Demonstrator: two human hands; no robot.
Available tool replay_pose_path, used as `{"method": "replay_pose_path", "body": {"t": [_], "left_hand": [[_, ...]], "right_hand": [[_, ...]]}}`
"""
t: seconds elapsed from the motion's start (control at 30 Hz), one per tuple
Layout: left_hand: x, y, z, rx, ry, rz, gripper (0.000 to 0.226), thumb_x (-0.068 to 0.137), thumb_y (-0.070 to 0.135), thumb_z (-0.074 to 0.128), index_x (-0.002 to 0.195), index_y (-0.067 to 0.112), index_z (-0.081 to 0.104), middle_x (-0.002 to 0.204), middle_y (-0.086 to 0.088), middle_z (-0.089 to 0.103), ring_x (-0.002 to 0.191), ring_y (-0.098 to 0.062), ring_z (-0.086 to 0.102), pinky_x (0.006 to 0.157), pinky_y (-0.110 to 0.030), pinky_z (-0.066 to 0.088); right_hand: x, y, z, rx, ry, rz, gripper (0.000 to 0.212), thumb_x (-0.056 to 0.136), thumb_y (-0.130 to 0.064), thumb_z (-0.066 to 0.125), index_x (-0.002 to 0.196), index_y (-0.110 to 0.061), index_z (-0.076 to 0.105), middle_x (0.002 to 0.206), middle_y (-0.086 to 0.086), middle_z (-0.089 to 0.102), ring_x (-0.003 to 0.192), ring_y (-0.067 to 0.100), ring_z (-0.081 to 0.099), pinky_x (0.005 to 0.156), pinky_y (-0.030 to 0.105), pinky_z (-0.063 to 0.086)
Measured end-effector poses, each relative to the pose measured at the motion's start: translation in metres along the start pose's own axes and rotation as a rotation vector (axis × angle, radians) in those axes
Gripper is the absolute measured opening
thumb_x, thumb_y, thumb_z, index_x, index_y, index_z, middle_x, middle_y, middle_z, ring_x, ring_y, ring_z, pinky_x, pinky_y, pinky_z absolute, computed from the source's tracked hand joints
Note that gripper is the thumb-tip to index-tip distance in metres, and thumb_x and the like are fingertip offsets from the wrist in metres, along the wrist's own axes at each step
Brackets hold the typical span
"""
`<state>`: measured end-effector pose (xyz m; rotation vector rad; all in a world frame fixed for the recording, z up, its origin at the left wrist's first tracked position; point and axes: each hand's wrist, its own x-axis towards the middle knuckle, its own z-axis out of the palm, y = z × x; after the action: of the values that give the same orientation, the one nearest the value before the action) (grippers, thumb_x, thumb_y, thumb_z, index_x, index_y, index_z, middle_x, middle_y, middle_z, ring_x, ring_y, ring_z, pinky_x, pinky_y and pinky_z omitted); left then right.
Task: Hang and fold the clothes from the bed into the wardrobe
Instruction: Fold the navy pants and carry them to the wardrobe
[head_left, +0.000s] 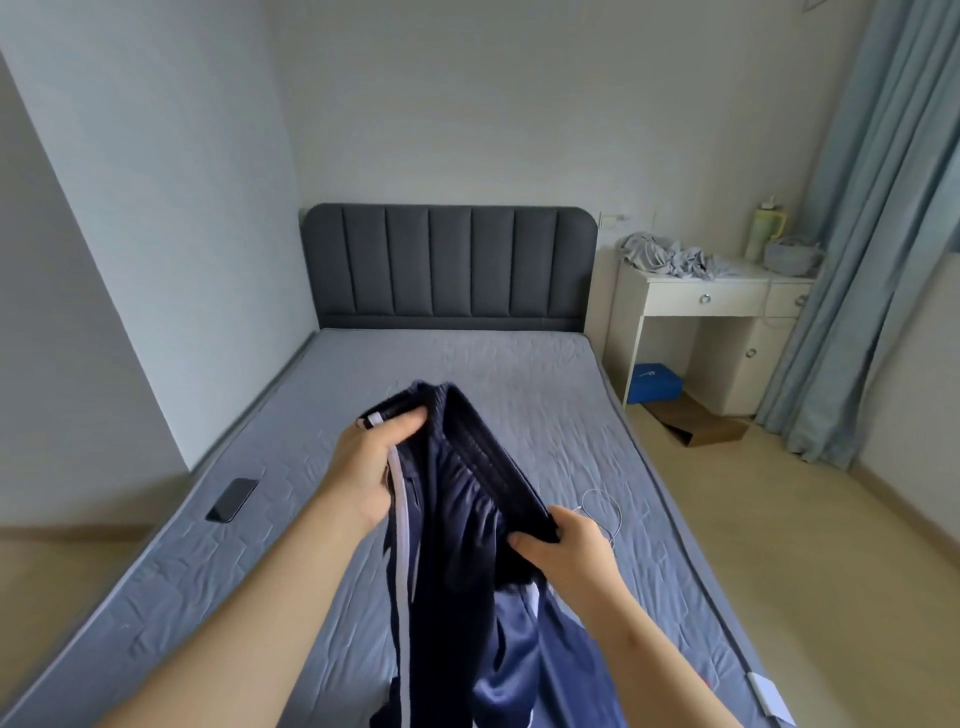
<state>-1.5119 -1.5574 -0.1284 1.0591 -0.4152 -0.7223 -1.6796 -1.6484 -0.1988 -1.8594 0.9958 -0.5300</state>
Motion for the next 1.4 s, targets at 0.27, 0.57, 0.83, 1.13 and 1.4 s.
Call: {"method": "replay_pose_path", "body": {"t": [0.27,0.57,0.83,1.13,1.4], "left_hand": [[0.005,0.03,-0.006,0.024,0.147,0.081,0.009,0.083,0.002,0.062,0.087,0.007,0.069,0.071,-0.006,0.072,0.063,-0.02,0.069,0.055,-0.028,0.055],[0.019,0.105,0.04,0.291,0.065,0.277,0.016,0.087,0.003,0.059,0.074,0.013,0.062,0.068,0.0,0.068,0.062,-0.014,0.065,0.061,-0.025,0.054],[0.016,0.183,0.047,0.134,-0.095,0.413,0.014,0.091,0.019,0.055,0.088,0.011,0.065,0.083,-0.008,0.071,0.076,-0.023,0.068,0.068,-0.032,0.056],[0.016,0.138,0.014,0.282,0.021,0.018,0.011,0.08,0.018,0.071,0.081,0.014,0.06,0.077,-0.009,0.069,0.066,-0.022,0.067,0.069,-0.034,0.056],[0.013,0.15,0.008,0.902,0.022,0.644,0.056,0.068,0.014,0.08,0.105,0.039,0.046,0.107,0.005,0.049,0.092,-0.006,0.054,0.078,-0.017,0.043]], "right_hand": [[-0.002,-0.027,-0.009,0.616,0.189,-0.026,0.008,0.082,-0.01,0.067,0.08,-0.009,0.059,0.068,0.002,0.062,0.063,0.013,0.058,0.057,0.022,0.048],[0.021,-0.134,-0.051,0.699,0.274,-0.294,0.006,0.087,-0.016,0.063,0.086,-0.02,0.059,0.085,0.003,0.066,0.082,0.019,0.064,0.081,0.04,0.055],[0.024,-0.206,-0.101,0.803,0.318,-0.423,0.051,0.076,-0.034,0.07,0.12,-0.015,0.052,0.12,0.004,0.062,0.112,0.025,0.058,0.096,0.055,0.046],[0.025,-0.164,-0.078,0.712,0.334,-0.152,0.009,0.087,-0.017,0.062,0.086,-0.01,0.056,0.095,0.016,0.062,0.086,0.028,0.061,0.084,0.047,0.053],[0.023,-0.164,-0.101,0.841,0.302,-0.19,0.011,0.084,-0.018,0.068,0.088,-0.011,0.062,0.086,0.008,0.068,0.077,0.023,0.067,0.075,0.04,0.058]]}}
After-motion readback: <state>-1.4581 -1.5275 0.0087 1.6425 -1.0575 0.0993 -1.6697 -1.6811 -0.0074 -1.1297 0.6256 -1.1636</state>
